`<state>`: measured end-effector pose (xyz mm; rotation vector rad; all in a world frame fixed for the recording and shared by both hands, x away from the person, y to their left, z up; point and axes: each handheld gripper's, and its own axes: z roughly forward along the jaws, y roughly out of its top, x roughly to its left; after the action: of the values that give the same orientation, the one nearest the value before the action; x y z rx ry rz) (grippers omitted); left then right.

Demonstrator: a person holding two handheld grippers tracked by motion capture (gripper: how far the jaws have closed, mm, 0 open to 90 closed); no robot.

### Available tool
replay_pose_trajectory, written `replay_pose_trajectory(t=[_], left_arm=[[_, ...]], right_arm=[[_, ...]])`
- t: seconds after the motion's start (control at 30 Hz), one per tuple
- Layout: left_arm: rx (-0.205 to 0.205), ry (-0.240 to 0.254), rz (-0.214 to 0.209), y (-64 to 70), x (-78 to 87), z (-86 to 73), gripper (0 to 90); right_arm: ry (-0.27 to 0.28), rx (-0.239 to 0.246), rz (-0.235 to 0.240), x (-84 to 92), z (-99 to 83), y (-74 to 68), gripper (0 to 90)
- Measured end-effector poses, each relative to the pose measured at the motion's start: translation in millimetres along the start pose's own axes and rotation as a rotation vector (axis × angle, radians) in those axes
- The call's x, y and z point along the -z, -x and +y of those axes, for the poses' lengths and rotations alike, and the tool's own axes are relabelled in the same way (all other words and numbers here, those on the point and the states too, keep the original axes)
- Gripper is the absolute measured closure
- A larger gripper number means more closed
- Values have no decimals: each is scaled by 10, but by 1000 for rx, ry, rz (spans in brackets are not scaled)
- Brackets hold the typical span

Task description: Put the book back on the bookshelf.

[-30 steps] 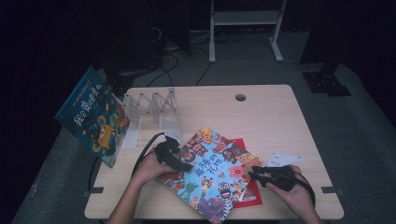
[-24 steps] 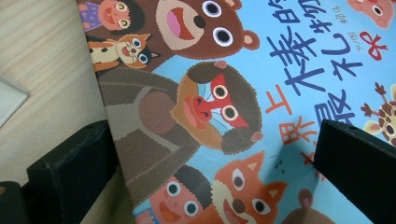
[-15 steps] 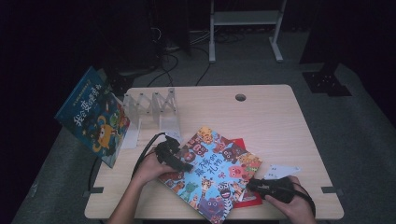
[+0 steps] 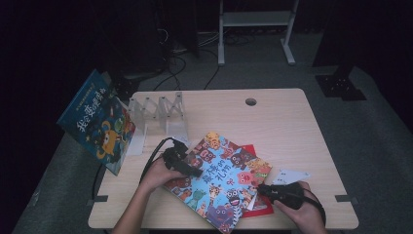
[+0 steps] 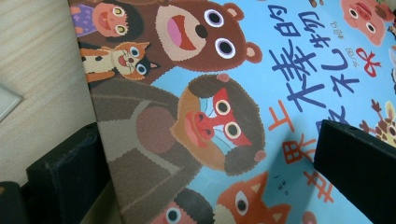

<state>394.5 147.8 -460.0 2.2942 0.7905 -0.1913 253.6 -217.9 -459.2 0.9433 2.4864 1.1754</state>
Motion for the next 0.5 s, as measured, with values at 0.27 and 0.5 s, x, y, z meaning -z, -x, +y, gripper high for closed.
replay_pose_trajectory(t=[0.27,0.5], left_arm=[[24,1,-30,-22,39,27,0],[26,6,-31,-39,143,45,0]], right_arm=[[3,-22,-1,-1,-7,-2,827],[-2,-6,-6,-49,41,-17,829]])
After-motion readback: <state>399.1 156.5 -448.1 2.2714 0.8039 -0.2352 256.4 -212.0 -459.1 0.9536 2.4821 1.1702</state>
